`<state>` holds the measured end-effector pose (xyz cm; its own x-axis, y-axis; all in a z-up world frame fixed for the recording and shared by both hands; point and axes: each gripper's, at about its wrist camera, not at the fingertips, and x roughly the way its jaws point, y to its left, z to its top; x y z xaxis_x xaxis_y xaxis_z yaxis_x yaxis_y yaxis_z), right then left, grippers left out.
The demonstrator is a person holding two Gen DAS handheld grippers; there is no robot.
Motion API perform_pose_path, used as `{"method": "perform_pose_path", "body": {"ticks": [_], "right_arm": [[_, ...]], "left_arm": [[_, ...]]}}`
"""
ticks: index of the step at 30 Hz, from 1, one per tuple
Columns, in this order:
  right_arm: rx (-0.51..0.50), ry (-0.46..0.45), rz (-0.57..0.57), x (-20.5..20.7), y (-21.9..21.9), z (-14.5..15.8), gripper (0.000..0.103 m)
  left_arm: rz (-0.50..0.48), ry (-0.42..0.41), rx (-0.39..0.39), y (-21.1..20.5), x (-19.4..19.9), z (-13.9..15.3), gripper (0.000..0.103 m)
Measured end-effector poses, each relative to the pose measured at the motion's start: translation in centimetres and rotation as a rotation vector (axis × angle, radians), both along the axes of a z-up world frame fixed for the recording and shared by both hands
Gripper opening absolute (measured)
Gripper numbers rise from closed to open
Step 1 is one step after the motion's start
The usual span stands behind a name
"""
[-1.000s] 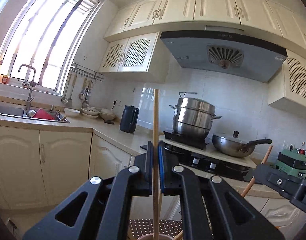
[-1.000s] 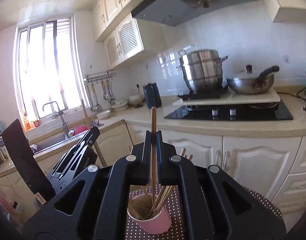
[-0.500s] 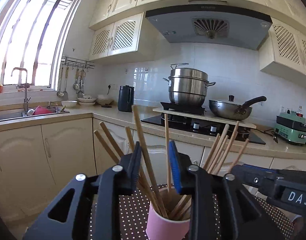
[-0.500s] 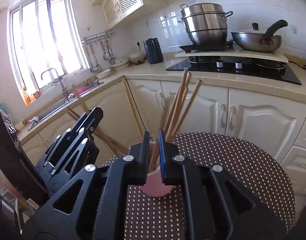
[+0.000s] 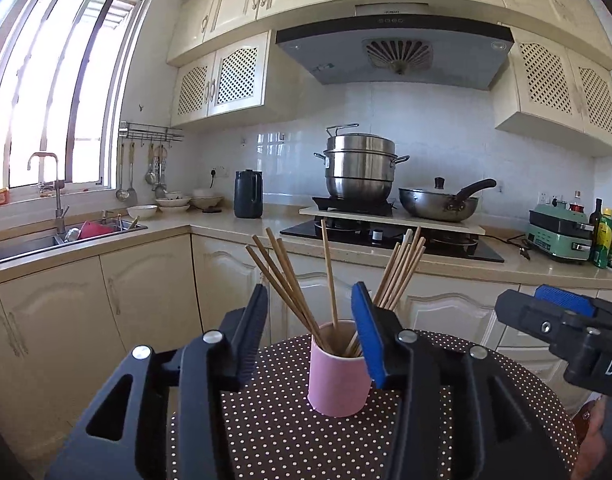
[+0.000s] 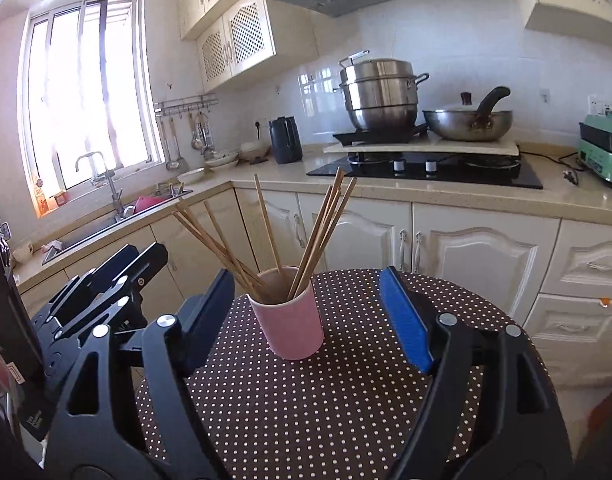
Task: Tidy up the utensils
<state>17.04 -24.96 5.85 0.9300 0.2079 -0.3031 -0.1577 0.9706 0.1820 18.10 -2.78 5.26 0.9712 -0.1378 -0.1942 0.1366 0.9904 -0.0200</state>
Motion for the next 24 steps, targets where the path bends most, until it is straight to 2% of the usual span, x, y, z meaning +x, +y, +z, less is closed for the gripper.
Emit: {"method": "perform_pose_path", "body": {"ticks": [5,10,13,24], "right_arm": [[-0.037,-0.033,-0.037,-2.6,-0.4,0.2,0.087],[-0.004,-0.027,-0.042,-4.2,-1.2,-0.3,0.088],[-0.003,-0.026,-0.049,-5.1,-1.2,-0.7,0.089],[-0.004,-0.038,-0.027,-7.1,-1.6,-1.7,0.091]], "left_arm": [[-0.027,0.021,0.022,-0.3,-2.6,-0.1,0.047],[-0.050,0.035,0.032,-0.9,-4.6,-0.5,0.048],[-0.053,0.047,0.024,-1.1,-5.5,-0.6,0.052],[-0.036,0.064,0.012,-1.0,-8.0,-0.8,0.054]]}}
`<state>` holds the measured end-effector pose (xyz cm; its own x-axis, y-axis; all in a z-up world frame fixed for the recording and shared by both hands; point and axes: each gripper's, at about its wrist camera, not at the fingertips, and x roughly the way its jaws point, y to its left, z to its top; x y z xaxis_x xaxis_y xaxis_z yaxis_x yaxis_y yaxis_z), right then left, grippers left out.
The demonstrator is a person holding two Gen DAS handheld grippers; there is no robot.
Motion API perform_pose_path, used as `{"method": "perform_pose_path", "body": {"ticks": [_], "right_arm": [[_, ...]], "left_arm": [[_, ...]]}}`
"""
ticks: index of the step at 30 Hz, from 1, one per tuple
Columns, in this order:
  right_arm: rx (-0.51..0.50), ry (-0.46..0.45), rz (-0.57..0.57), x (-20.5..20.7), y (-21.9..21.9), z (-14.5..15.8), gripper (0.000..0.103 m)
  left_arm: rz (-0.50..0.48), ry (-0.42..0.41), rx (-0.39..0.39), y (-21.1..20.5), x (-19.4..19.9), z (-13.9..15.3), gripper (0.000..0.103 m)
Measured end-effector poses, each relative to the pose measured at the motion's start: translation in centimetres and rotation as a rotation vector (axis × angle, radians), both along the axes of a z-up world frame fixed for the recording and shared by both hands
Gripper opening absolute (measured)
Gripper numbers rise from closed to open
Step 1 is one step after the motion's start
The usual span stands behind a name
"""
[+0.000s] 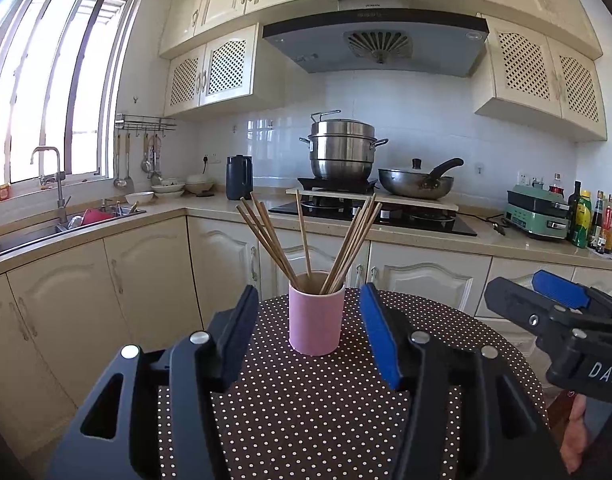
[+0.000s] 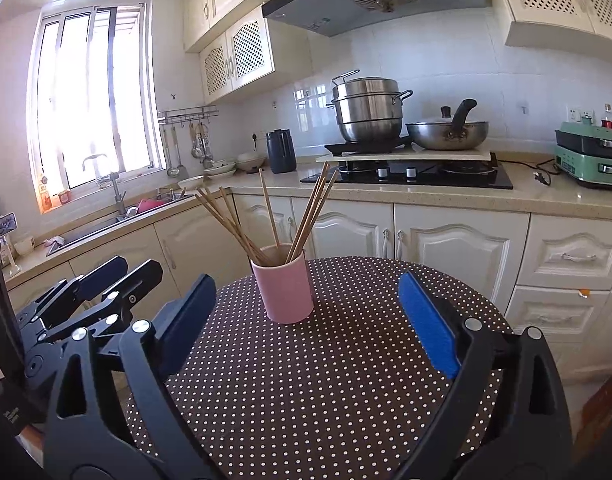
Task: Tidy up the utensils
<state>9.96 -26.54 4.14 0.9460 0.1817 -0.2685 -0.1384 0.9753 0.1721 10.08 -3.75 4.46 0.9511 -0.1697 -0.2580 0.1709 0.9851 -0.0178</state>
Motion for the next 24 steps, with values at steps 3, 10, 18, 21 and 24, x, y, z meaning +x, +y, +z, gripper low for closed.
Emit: {"method": "perform_pose_path", "body": {"ticks": [3,10,18,21,24], "right_arm": [[0.002,-0.005,0.006,-0.31,0.08,-0.03,0.091],[0.005,-0.001,0.003,-0.55,0.12,-0.18,0.092],[0.007,0.010,0.002,-0.72,0.35,-0.40,0.092],[0.010,0.017,0.008,-0.66,0.40,-0.48,0.092],[0.016,0.020,-0.015,-0.60,0.35,-0.55,0.092]], "left_arm": [[0.007,0.002,-0.001,0.20,-0.22,-0.10,0.056],[0.016,0.009,0.007,0.23,-0.16,-0.20,0.057],[0.009,0.010,0.006,-0.03,-0.16,-0.27,0.057],[0.010,0.014,0.003,0.06,-0.01,-0.23,0.057],[0.013,0.018,0.004,0.11,0.13,-0.18,0.058]]}}
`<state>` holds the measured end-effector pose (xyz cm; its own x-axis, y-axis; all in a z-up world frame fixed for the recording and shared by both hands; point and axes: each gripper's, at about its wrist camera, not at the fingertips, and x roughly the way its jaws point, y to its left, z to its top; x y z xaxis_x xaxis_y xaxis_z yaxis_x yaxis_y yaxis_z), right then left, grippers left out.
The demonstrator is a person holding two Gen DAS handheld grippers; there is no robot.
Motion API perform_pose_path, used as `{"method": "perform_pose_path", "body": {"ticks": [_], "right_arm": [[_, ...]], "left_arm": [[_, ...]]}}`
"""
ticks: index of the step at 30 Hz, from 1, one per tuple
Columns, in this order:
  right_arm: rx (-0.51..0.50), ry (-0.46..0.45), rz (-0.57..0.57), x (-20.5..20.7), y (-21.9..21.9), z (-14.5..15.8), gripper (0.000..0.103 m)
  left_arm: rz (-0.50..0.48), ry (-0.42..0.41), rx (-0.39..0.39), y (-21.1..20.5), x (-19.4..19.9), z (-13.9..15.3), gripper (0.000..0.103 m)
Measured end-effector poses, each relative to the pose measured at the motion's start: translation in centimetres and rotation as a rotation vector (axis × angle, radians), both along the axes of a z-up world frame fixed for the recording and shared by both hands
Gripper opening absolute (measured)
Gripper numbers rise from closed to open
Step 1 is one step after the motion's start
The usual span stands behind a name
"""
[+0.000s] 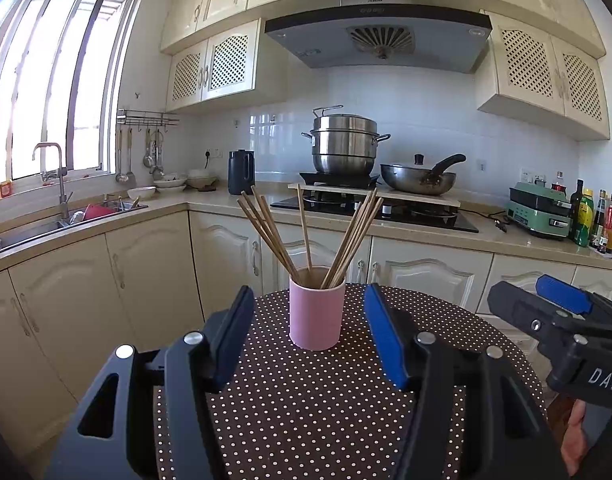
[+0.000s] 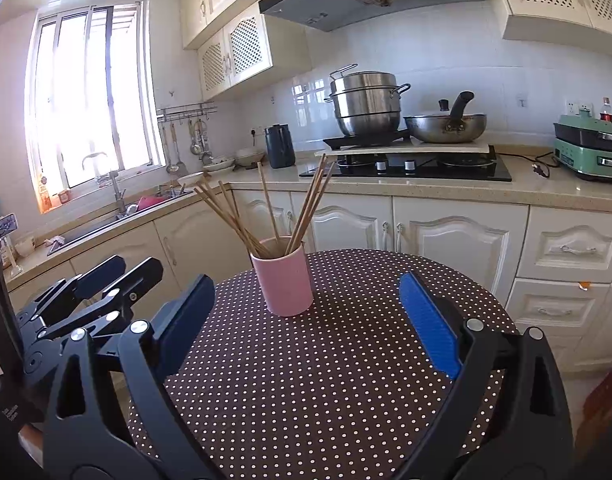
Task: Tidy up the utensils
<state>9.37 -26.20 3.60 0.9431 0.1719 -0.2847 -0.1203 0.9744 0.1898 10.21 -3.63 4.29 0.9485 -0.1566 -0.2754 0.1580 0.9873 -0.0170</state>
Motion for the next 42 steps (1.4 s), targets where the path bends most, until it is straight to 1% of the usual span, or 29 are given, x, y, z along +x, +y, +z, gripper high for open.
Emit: {"method": "perform_pose_path", "body": {"ticks": [21,42], "right_arm": [[0.023,0.035,-0.004,1.3,-0.5,-0.4,0.092],[0.032,0.061,-0.012,1.4,-0.7,-0.6,0.092]], "left_arm": [[-0.004,0.018,0.018,-0.5,1.2,-0.2,0.059],[-0.016,0.026,0.017,-0.7,1.4,-0.4,0.059]]}}
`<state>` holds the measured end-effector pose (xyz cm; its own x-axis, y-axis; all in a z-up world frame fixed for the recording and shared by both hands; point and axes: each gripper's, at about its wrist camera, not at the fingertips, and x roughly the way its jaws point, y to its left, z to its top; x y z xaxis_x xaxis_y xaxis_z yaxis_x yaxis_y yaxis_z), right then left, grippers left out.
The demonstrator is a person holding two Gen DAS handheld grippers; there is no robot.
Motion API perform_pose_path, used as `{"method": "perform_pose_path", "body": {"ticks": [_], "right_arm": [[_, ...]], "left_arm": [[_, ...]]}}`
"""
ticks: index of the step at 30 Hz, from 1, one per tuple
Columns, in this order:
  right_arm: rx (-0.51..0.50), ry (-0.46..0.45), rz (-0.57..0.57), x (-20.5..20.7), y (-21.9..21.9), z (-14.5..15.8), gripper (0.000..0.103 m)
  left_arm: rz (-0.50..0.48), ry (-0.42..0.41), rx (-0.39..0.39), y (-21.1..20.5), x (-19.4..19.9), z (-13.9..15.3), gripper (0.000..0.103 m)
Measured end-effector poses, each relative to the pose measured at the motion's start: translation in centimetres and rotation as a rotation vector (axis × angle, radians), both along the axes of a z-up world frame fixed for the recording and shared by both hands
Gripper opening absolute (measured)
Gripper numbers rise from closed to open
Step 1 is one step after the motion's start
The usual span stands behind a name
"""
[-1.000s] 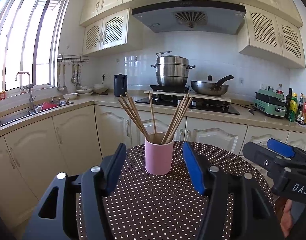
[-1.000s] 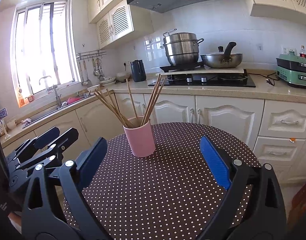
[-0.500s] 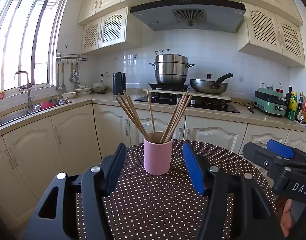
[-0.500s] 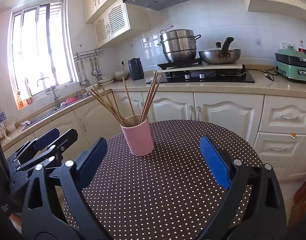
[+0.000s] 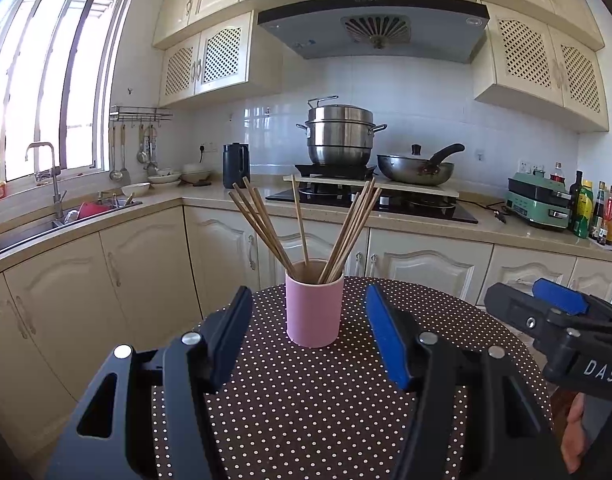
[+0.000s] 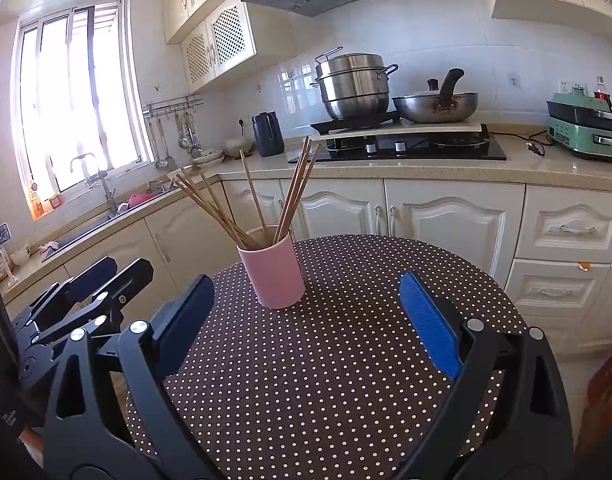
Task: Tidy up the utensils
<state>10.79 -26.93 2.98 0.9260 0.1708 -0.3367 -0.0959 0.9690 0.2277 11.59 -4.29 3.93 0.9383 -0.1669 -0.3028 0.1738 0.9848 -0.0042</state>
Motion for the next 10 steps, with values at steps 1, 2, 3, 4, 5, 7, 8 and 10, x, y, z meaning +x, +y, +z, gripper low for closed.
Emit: {"method": "perform_pose_path", "body": {"ticks": [1,2,3,4,5,7,8,10], "right_arm": [[0.000,0.001,0.001,0.07,-0.07,-0.06,0.092],[0.000,0.002,0.002,0.10,-0.08,-0.08,0.092],[-0.001,0.003,0.002,0.10,-0.07,-0.10,0.092],[0.000,0.003,0.002,0.11,-0.10,-0.10,0.092],[0.000,0.004,0.002,0.12,-0.10,-0.10,0.092],[0.001,0.006,0.003,0.20,-0.11,-0.11,0.092],[0.000,0.007,0.002,0.17,-0.04,-0.12,0.092],[-0.001,0.008,0.002,0.19,-0.02,-0.16,0.092]], "left_arm": [[-0.003,0.002,0.000,-0.01,0.02,0.00,0.059],[-0.006,0.005,0.001,-0.04,0.04,-0.02,0.059],[-0.007,0.006,0.004,-0.07,0.04,-0.02,0.059],[-0.009,0.006,0.005,-0.13,0.04,-0.02,0.059],[-0.012,0.006,0.005,-0.22,0.06,0.01,0.059],[-0.016,0.008,0.004,-0.29,0.11,-0.01,0.059],[-0.015,0.010,0.004,-0.32,0.14,-0.01,0.059],[-0.014,0.012,0.003,-0.31,0.19,-0.02,0.059]]}}
